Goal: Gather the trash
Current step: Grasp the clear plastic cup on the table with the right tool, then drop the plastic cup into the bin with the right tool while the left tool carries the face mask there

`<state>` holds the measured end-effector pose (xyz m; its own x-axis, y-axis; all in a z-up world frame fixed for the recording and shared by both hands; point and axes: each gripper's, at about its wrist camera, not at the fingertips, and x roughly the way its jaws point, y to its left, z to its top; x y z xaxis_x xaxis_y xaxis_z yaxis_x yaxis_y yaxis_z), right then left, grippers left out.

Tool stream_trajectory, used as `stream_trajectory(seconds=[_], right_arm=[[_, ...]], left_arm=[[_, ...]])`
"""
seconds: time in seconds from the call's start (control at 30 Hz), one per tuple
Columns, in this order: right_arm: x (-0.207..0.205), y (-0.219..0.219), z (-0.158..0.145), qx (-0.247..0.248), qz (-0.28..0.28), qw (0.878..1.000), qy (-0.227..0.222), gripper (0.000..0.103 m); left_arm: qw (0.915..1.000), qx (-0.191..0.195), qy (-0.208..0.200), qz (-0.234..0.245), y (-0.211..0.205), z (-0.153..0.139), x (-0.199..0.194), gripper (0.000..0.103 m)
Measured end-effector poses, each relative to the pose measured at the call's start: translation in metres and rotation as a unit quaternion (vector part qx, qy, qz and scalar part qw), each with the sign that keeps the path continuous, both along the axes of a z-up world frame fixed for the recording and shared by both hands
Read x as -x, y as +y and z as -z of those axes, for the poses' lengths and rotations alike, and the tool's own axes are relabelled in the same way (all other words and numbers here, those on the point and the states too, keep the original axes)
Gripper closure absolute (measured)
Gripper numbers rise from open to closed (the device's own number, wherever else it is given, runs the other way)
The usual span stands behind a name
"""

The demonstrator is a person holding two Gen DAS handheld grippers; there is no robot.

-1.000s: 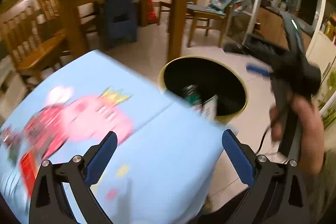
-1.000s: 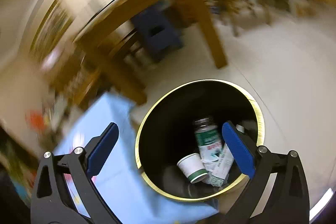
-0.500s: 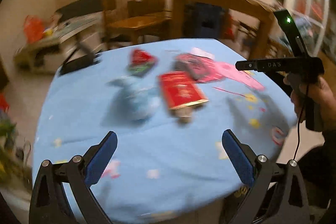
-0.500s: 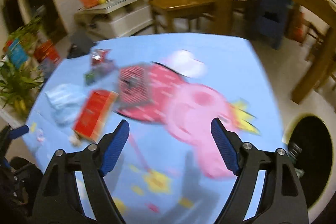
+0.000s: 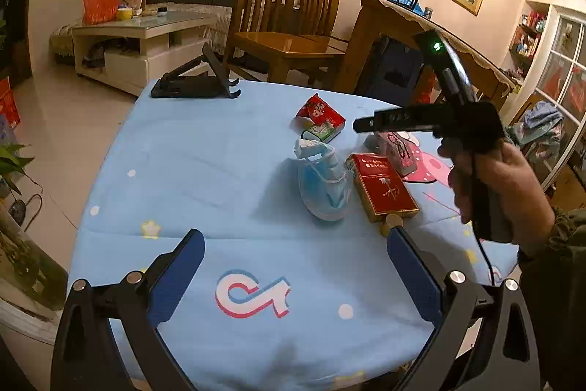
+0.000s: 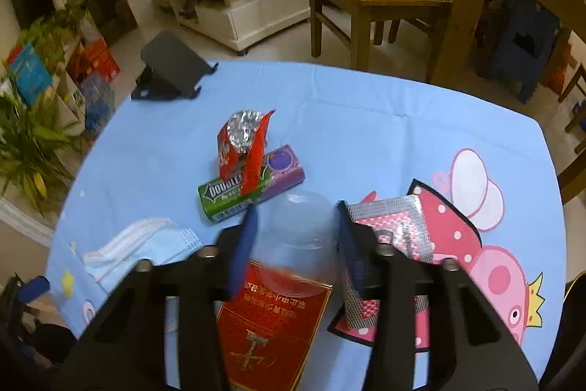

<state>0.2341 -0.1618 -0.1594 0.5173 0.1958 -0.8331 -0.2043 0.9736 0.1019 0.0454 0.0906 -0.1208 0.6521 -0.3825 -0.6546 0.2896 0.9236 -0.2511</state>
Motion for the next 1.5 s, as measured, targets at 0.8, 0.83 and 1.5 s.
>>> stream_trajectory(seconds=[0.8,0.83,1.5], right_arm=[[0.203,-0.233,-0.039,-0.242,0.139,0.957,-0.080,0.067],[0.208,-0.242,-0.036,-0.245,0.146,0.955,-0.084,0.067],[0.249,-0.359,-0.043,-0.139,0.326,0.919,-0.172,0.067]], left_arm=[[0.9942,0.015,0.104,-0.023,-0.070,0.035,-0.101,0.069],[0.9938,0.000,0.105,-0.037,-0.068,0.037,-0.100,0.086],[0.9995,-0.029,-0.005,-0.007,-0.123,-0.055,-0.037,0.094]])
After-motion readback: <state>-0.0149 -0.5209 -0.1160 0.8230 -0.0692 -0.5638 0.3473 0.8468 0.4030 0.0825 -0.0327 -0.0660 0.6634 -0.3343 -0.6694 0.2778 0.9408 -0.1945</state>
